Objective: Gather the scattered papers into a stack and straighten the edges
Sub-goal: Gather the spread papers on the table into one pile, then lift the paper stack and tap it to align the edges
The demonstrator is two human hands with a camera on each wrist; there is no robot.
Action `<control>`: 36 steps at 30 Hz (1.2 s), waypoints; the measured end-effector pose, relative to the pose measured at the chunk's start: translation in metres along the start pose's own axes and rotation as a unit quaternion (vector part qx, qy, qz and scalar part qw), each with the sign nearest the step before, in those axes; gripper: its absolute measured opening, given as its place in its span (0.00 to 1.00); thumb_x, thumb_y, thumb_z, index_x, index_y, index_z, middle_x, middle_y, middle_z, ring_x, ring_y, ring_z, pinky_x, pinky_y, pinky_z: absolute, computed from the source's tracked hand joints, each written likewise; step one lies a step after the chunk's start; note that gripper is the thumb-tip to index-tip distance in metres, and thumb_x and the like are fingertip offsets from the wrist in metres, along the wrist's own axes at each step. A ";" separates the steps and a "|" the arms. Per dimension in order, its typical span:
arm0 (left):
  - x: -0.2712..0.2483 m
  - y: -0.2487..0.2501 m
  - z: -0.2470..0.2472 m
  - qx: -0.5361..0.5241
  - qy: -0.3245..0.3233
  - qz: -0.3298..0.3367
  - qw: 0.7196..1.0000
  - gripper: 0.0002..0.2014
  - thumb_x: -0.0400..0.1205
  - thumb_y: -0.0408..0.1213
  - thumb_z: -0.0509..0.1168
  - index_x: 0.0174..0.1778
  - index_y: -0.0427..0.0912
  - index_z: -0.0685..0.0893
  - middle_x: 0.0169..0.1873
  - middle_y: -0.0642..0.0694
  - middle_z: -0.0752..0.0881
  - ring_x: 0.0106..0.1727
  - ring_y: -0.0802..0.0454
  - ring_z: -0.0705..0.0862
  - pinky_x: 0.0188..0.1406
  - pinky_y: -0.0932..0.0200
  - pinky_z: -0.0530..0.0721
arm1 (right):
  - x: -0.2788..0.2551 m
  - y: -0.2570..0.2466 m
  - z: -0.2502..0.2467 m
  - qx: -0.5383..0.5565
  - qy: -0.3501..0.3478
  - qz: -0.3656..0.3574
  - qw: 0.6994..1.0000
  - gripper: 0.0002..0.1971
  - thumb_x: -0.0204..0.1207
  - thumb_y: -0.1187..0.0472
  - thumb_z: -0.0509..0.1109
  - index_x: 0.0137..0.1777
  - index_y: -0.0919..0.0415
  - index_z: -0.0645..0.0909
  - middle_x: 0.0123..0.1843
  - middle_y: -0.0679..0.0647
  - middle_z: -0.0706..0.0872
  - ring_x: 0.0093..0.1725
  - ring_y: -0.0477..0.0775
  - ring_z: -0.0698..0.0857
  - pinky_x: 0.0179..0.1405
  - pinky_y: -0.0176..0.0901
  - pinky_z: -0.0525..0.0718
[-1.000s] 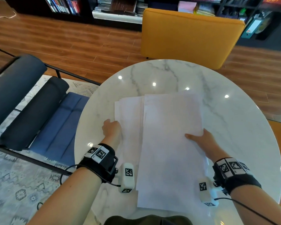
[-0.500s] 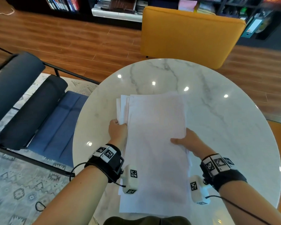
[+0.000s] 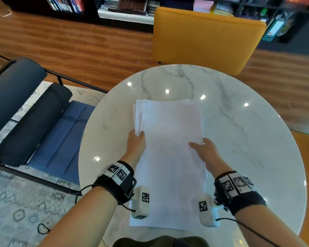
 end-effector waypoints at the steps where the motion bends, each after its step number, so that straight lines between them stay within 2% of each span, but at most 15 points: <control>1: -0.003 0.002 0.004 -0.002 -0.001 0.011 1.000 0.27 0.85 0.40 0.56 0.80 0.37 0.61 0.73 0.39 0.74 0.68 0.41 0.77 0.66 0.50 0.76 | -0.002 0.000 0.005 0.016 -0.011 0.008 1.000 0.28 0.73 0.58 0.73 0.72 0.65 0.75 0.67 0.61 0.84 0.64 0.64 0.84 0.64 0.58 0.82; 5: -0.004 0.002 -0.011 -0.056 0.041 0.007 0.998 0.26 0.82 0.33 0.60 0.77 0.38 0.64 0.69 0.40 0.77 0.60 0.44 0.80 0.54 0.53 0.78 | -0.005 -0.001 0.001 0.059 -0.011 0.017 0.998 0.25 0.76 0.58 0.71 0.71 0.67 0.77 0.69 0.63 0.83 0.66 0.63 0.83 0.67 0.54 0.79; 8: 0.000 -0.005 -0.021 -0.043 0.043 -0.010 0.998 0.28 0.82 0.31 0.59 0.79 0.36 0.62 0.70 0.40 0.75 0.66 0.41 0.78 0.64 0.49 0.79 | -0.004 0.002 -0.007 0.059 0.009 0.028 0.998 0.31 0.78 0.57 0.69 0.79 0.65 0.66 0.79 0.60 0.71 0.77 0.62 0.71 0.74 0.54 0.67; 9: -0.001 -0.006 -0.018 -0.025 0.029 -0.008 0.999 0.27 0.82 0.31 0.58 0.79 0.35 0.64 0.69 0.40 0.76 0.65 0.41 0.79 0.62 0.50 0.80 | -0.005 0.002 -0.005 0.061 0.007 0.029 0.998 0.31 0.79 0.57 0.68 0.80 0.65 0.65 0.80 0.60 0.70 0.78 0.62 0.70 0.74 0.54 0.67; 11: -0.004 -0.005 -0.009 -0.001 0.004 0.003 1.000 0.26 0.82 0.32 0.59 0.78 0.35 0.66 0.69 0.40 0.77 0.66 0.40 0.79 0.60 0.53 0.78 | -0.009 0.002 0.004 0.067 -0.006 0.031 0.997 0.31 0.80 0.57 0.67 0.80 0.65 0.64 0.81 0.60 0.69 0.78 0.62 0.70 0.74 0.53 0.67; 13: -0.008 -0.006 -0.002 0.000 -0.007 0.006 1.000 0.30 0.82 0.33 0.61 0.80 0.37 0.60 0.75 0.39 0.72 0.73 0.39 0.74 0.69 0.50 0.73 | -0.015 -0.001 0.009 0.062 -0.009 0.024 0.998 0.29 0.81 0.58 0.65 0.80 0.65 0.65 0.78 0.58 0.73 0.76 0.62 0.73 0.69 0.49 0.71; 16: -0.009 -0.006 -0.005 0.005 -0.004 0.030 1.000 0.31 0.81 0.34 0.61 0.81 0.39 0.60 0.75 0.39 0.73 0.73 0.39 0.74 0.74 0.45 0.73 | -0.023 -0.006 0.013 0.063 -0.022 0.007 0.998 0.24 0.82 0.60 0.63 0.77 0.65 0.69 0.71 0.55 0.79 0.65 0.58 0.79 0.61 0.43 0.74; 19: -0.009 -0.003 -0.010 0.005 -0.007 0.073 0.997 0.29 0.80 0.33 0.60 0.79 0.42 0.64 0.71 0.40 0.77 0.70 0.39 0.77 0.72 0.41 0.76 | -0.027 -0.008 0.015 0.057 -0.027 -0.017 0.998 0.29 0.80 0.57 0.65 0.81 0.58 0.66 0.78 0.55 0.73 0.74 0.56 0.76 0.73 0.49 0.73; 23: -0.009 0.007 -0.011 0.043 -0.044 0.119 0.991 0.33 0.81 0.33 0.59 0.82 0.50 0.58 0.79 0.48 0.69 0.78 0.45 0.70 0.78 0.44 0.70 | -0.035 -0.015 0.030 0.057 -0.052 -0.045 0.996 0.33 0.80 0.60 0.66 0.83 0.54 0.58 0.82 0.52 0.66 0.80 0.54 0.67 0.77 0.47 0.67; 25: -0.005 0.012 -0.011 0.069 -0.070 0.137 0.986 0.34 0.80 0.35 0.59 0.82 0.54 0.57 0.80 0.52 0.68 0.78 0.47 0.70 0.78 0.45 0.69 | -0.036 -0.012 0.033 0.066 -0.051 -0.030 0.996 0.36 0.80 0.57 0.67 0.84 0.54 0.54 0.83 0.54 0.63 0.82 0.55 0.64 0.74 0.44 0.66; 28: 0.005 0.013 -0.015 0.058 -0.103 0.131 0.984 0.32 0.77 0.36 0.60 0.79 0.54 0.64 0.72 0.52 0.77 0.70 0.48 0.77 0.71 0.47 0.77 | -0.032 0.004 0.021 0.131 0.011 0.027 0.991 0.37 0.76 0.58 0.71 0.83 0.60 0.58 0.79 0.60 0.70 0.76 0.60 0.72 0.72 0.52 0.70; 30: 0.009 0.007 -0.017 0.039 -0.115 0.093 0.988 0.24 0.78 0.32 0.62 0.72 0.46 0.72 0.59 0.51 0.83 0.55 0.51 0.83 0.53 0.57 0.82 | -0.032 0.009 0.022 0.166 0.015 0.049 0.985 0.31 0.75 0.63 0.73 0.76 0.71 0.69 0.64 0.63 0.82 0.57 0.61 0.84 0.57 0.50 0.80; 32: 0.010 -0.002 -0.016 0.044 -0.122 0.065 0.989 0.18 0.78 0.29 0.62 0.64 0.38 0.77 0.50 0.46 0.85 0.45 0.51 0.83 0.36 0.62 0.80 | -0.032 0.009 0.027 0.156 0.007 0.043 0.987 0.23 0.72 0.66 0.74 0.65 0.79 0.78 0.48 0.65 0.86 0.43 0.60 0.85 0.40 0.46 0.82; 34: 0.006 -0.007 -0.015 0.045 -0.124 0.059 0.989 0.19 0.76 0.27 0.63 0.64 0.35 0.77 0.49 0.43 0.85 0.43 0.49 0.83 0.34 0.62 0.81 | -0.033 0.009 0.026 0.107 0.023 0.036 0.993 0.20 0.70 0.67 0.76 0.60 0.78 0.81 0.51 0.67 0.86 0.47 0.62 0.85 0.41 0.47 0.83; 36: -0.001 -0.008 -0.014 0.031 -0.120 0.067 0.990 0.18 0.76 0.26 0.63 0.64 0.36 0.75 0.45 0.46 0.83 0.42 0.51 0.82 0.36 0.61 0.81 | -0.033 0.008 0.022 0.067 0.038 0.017 0.997 0.18 0.69 0.67 0.76 0.57 0.74 0.79 0.57 0.68 0.86 0.53 0.65 0.86 0.52 0.53 0.85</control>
Point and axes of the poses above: each hand's wrist, its own x-axis towards the middle knuckle, its own z-axis out of the palm, y = z × x, the point moved 10 cm from there along x, towards the middle knuckle
